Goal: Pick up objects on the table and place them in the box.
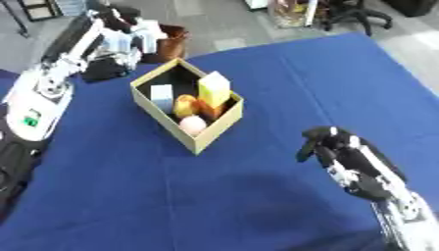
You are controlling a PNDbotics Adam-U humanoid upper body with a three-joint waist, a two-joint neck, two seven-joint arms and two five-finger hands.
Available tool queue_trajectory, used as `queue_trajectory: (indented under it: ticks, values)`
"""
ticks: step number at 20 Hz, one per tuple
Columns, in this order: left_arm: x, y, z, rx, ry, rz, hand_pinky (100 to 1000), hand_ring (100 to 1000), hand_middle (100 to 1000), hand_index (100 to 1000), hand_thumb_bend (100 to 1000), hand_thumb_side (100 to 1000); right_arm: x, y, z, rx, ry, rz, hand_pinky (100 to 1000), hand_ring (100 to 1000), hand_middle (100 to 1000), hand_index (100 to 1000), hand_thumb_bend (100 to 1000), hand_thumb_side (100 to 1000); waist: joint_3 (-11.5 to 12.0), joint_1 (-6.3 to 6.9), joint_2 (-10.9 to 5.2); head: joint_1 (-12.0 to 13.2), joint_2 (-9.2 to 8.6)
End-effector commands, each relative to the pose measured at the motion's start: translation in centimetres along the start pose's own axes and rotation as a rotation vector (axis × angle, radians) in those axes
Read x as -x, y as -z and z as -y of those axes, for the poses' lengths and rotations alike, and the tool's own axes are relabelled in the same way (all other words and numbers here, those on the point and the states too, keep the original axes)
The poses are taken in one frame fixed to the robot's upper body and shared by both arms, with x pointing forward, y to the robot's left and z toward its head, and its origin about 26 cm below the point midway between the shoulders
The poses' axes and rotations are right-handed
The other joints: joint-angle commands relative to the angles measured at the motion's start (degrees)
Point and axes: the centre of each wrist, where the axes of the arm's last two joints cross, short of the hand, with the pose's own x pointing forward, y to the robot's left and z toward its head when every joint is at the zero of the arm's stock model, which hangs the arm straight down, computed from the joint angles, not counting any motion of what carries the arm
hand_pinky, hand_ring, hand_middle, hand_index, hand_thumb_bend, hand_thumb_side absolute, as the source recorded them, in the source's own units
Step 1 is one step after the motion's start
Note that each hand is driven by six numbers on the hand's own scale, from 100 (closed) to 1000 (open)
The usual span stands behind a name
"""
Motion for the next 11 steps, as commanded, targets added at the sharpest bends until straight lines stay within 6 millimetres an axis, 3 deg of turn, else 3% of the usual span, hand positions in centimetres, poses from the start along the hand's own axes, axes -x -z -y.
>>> queue_trajectory:
  ticks: [1, 6, 11]
  values:
    - [-3.0, -2.1, -2.0, -0.069, -0.141, 0.072, 759, 672, 666, 844, 100, 620, -0.5, 0.1, 0.7, 0.001, -0.030, 0.005, 584, 601, 540, 767, 100, 435, 0.4, -0.09, -0.64, 0.8, -0.47]
    - [-2.5, -7.9, 0.2, -0.169, -0.316, -0.030, 745, 654, 646, 833, 100, 668, -0.5, -0.2, 0.8, 0.015, -0.030, 0.000, 584, 600, 540, 770, 100, 436, 1.6, -0.31, -0.86, 3.6, -0.15]
    - [-1.8, -10.5, 3.3, -0.199, -0.424, -0.113, 745, 655, 643, 834, 100, 728, -0.2, -0.6, 0.6, 0.023, -0.019, -0.011, 583, 600, 540, 772, 100, 437, 2.9, -0.84, -1.63, 7.3, 0.90]
